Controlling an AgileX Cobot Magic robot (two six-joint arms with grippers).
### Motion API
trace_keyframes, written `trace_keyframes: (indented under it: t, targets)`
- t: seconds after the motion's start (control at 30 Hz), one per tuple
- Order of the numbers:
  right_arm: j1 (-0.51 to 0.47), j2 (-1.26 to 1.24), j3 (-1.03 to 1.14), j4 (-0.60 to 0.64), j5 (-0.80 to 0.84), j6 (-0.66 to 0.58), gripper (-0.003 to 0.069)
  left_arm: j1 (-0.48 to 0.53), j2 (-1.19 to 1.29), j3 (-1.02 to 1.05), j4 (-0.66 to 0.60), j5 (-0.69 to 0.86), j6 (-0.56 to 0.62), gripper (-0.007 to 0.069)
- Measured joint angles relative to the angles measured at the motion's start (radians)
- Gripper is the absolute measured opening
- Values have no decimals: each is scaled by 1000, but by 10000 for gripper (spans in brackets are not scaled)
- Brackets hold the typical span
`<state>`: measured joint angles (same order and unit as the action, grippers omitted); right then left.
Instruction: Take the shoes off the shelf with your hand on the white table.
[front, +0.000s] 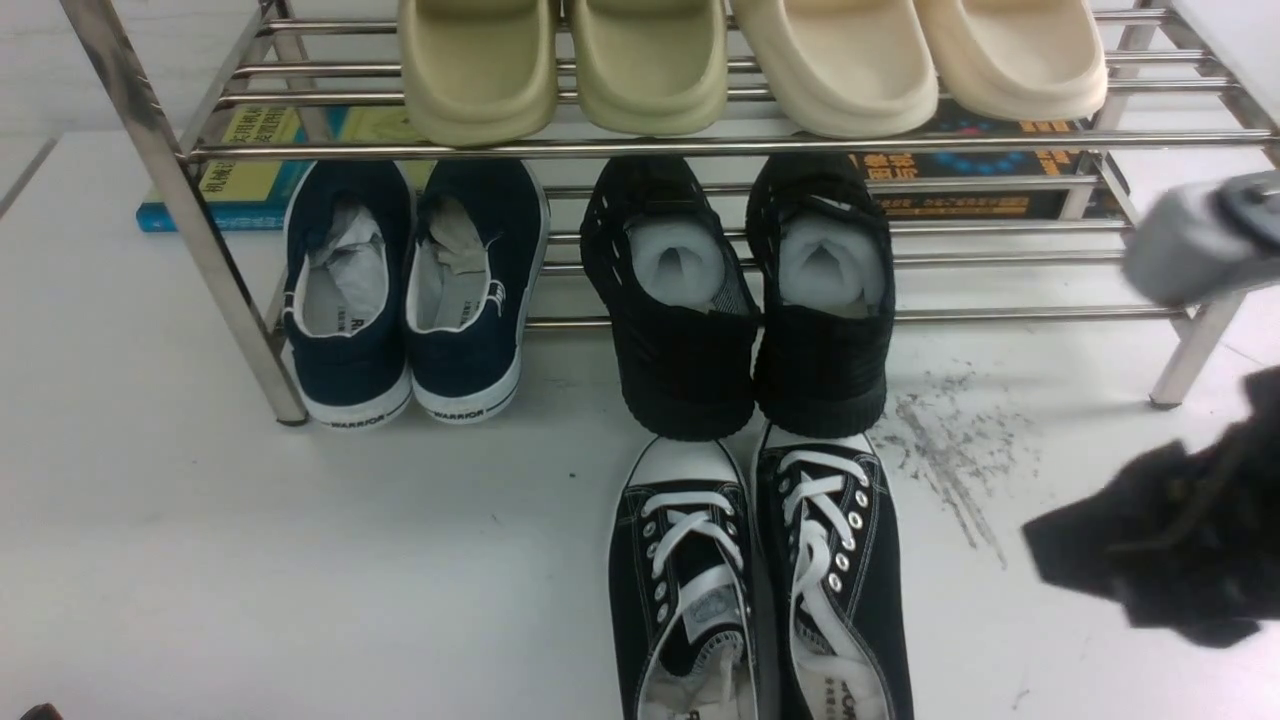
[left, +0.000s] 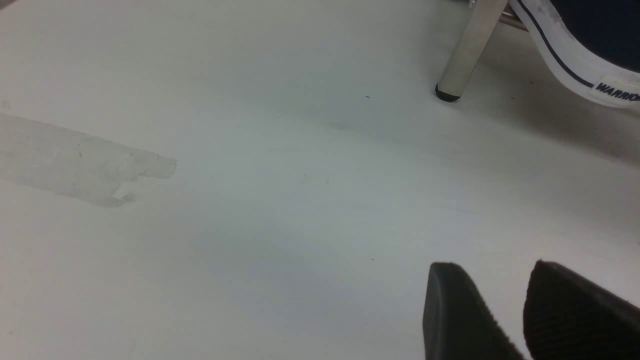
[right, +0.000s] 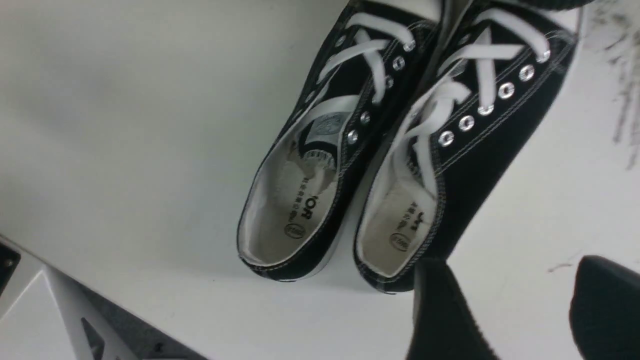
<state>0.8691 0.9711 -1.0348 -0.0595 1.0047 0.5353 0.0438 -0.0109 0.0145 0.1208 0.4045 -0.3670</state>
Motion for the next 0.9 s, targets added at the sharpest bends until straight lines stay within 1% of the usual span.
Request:
trace_keyframes:
  t: [0.07,0.23,0.27,0.3,0.4,0.43,0.47,0.53,0.57,0.63,0.67,0.7,0.73,0.8,0.87,0.9]
  targets:
    - [0,-69,0,-54,30,0,323,0,0,0,0,0,0,242]
    - [0,-158,0,-113,82,0,274,0,0,0,0,0,0,242]
    - [0,-190,0,-137,108,0,252,0,0,0,0,0,0,242]
    - [0,-190,0,-140,112,0,249,0,0,0,0,0,0,242]
    - [0,-287,0,-199,206,0,185,0,0,0,0,0,0,242]
    - [0,-299,0,-200,211,-1,181,0,0,0,0,0,0,242]
    - [0,-342,0,-210,240,-3,153,0,0,0,0,0,0,242]
    - [0,-417,4,-221,255,-6,105,0,0,0,0,0,0,242]
    - [0,-424,6,-222,255,-6,95,0,0,0,0,0,0,242]
    - [0,-519,54,-230,255,-6,36,0,0,0,0,0,0,242]
    - [0,-535,67,-230,253,-6,31,0,0,0,0,0,0,242]
    - [0,-599,129,-238,219,-6,-5,0,0,0,0,0,0,242]
    - [0,-614,146,-238,202,-6,-7,0,0,0,0,0,0,242]
    - [0,-693,277,-271,41,-6,-15,0,0,0,0,0,0,242]
    - [0,-723,374,-299,-97,-6,-15,0,0,0,0,0,0,242]
    - [0,-732,435,-324,-192,-6,-15,0,0,0,0,0,0,242]
